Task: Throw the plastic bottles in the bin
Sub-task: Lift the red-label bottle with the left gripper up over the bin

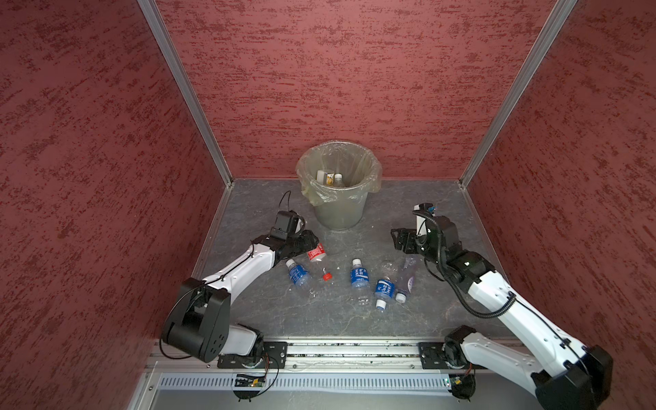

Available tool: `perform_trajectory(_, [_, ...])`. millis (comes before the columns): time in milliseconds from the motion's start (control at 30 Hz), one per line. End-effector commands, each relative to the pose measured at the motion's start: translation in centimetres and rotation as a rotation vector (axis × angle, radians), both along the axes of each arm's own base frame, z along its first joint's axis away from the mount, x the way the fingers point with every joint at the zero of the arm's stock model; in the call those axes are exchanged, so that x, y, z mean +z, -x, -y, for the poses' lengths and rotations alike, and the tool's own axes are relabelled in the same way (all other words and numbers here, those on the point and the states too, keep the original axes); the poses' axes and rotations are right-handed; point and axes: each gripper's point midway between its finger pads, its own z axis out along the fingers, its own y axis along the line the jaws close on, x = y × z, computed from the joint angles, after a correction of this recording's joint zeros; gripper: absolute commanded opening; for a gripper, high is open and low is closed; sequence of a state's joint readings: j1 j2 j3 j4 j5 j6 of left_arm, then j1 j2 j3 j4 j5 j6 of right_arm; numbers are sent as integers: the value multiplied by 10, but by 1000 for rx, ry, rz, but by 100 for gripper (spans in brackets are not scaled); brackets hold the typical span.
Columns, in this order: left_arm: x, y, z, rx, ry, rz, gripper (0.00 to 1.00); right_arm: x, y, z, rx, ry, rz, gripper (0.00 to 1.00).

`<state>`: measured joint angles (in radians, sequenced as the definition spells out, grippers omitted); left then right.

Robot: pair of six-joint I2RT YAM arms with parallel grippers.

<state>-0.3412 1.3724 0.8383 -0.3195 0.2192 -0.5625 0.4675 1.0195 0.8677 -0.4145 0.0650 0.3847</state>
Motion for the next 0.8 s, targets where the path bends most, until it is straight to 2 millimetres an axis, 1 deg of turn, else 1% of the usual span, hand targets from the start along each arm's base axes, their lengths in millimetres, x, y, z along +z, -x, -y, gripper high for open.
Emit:
perform_trajectory(0, [13,3,-9,23,-9,59,54,7,-3,-5,17,-17,17,86])
perform_trajectory(167, [43,16,-17,13,-24,173,54,7,-6,-7,20,-20,20,86])
perform_trajectory(367, [80,35,-25,5,-25,309,54,-2,-12,-13,36,-20,3,86])
perform_trajectory(600, [135,56,-37,6,-37,495,55,-6,-17,-17,41,-20,-5,87])
perform_trajectory(767, [171,65,-42,0,-44,587,56,-6,-19,-18,41,-24,-5,87])
